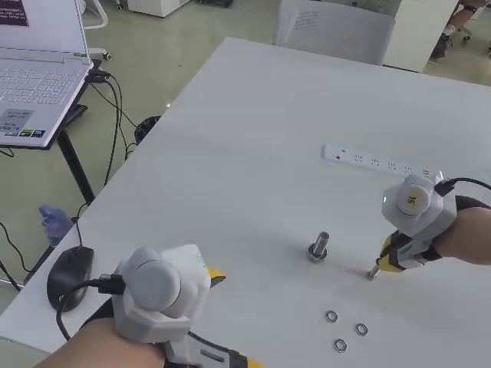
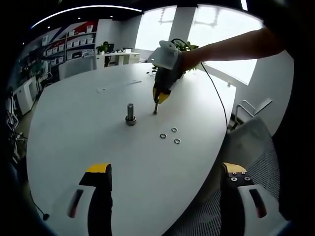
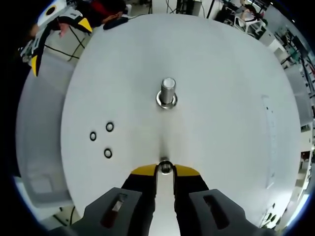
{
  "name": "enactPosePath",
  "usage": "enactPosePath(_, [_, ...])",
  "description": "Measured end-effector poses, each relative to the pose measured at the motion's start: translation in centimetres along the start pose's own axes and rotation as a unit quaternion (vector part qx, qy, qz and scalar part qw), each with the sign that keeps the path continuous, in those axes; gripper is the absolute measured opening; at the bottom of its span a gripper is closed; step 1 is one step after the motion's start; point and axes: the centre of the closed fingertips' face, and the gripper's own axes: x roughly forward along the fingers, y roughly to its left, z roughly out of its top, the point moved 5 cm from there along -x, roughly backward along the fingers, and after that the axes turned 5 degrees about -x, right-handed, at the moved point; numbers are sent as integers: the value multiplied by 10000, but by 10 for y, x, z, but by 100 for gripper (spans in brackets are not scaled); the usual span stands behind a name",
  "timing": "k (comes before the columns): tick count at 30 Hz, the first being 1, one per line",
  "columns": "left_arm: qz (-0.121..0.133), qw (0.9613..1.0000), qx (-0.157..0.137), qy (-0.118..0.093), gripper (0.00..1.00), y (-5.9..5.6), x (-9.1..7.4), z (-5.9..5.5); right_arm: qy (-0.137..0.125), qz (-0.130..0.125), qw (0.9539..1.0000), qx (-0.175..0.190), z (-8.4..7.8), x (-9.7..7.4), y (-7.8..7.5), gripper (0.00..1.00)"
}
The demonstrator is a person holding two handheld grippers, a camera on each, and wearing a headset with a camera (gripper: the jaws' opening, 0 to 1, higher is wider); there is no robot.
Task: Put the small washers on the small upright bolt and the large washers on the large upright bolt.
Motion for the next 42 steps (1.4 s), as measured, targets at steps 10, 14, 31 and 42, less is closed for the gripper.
enactPosePath(10, [22, 10000, -48, -16, 89, 3, -1, 2, 43, 34, 10000, -56, -1, 9, 1, 13])
enactPosePath(14, [12, 10000, -27, 9, 87, 3, -2, 1, 62, 58, 9999, -94, -2, 15, 2, 13])
enactPosePath(31, [0, 9999, -68, 157, 83, 0, 1, -6, 51, 51, 9998, -167, -6, 31, 6, 13])
enactPosePath(42, [29, 9998, -76, 197, 82, 0, 1, -7, 79, 89, 9997, -221, -6, 33, 7, 14])
